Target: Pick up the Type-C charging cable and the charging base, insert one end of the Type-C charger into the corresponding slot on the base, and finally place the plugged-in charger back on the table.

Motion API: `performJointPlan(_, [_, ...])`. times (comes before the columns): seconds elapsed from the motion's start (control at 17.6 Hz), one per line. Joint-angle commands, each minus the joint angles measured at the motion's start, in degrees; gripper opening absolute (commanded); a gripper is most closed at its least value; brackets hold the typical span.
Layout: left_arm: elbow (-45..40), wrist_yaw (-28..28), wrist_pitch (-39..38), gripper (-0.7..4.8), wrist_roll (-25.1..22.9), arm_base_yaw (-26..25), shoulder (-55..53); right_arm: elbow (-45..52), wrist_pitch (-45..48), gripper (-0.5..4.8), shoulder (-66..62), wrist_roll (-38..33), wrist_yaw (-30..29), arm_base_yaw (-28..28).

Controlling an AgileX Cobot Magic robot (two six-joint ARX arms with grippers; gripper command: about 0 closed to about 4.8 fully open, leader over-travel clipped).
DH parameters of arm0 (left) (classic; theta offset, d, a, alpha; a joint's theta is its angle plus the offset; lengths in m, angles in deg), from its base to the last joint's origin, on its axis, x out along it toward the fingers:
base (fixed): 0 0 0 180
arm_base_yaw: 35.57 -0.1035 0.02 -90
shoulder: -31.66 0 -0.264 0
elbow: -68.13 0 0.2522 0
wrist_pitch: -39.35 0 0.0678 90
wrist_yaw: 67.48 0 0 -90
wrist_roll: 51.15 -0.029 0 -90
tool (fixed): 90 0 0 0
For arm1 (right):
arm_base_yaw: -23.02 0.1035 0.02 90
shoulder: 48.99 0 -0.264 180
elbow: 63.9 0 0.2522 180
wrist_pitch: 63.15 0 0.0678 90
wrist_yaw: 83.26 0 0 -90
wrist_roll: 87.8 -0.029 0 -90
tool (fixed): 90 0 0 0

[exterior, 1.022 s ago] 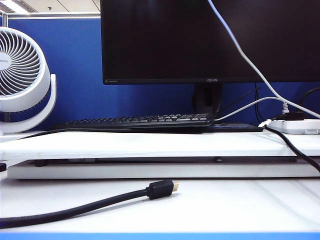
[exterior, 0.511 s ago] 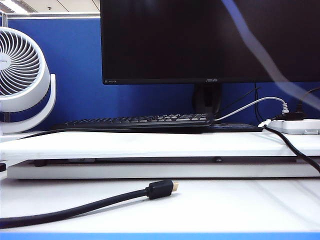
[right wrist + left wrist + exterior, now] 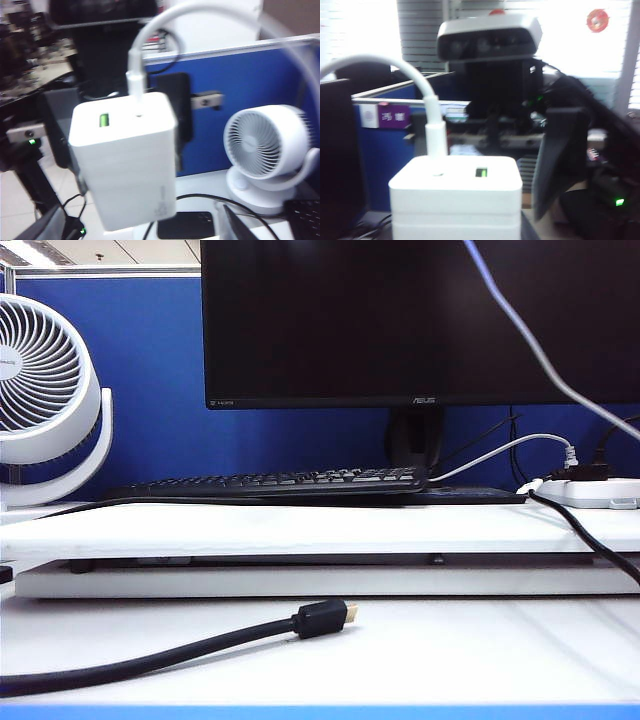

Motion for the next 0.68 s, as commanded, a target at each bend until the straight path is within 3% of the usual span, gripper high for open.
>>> performJointPlan(0.06, [0.31, -1.81, -1.66, -0.06, -2.47, 0.0, 0.28, -0.22, 0.57, 4.0, 1.75, -0.22, 1.14, -0.02])
performJointPlan(0.28, [0.31, -7.82, -8.61, -0.06, -7.06, 0.0, 0.24, -0.24, 0.57, 4.0, 2.78, -0.22, 1.2, -0.02])
performJointPlan(0.51, [0.28, -20.31, -22.84, -0.06, -12.04, 0.02, -0.87, -0.24, 0.0, 3.99, 3.28, -0.24, 4.46, -0.02])
performJointPlan(0.68, [0.28, -22.91, -31.04, -0.06, -12.46, 0.02, -3.93, -0.24, -0.66, 4.0, 3.32, -0.24, 7.3, -0.02])
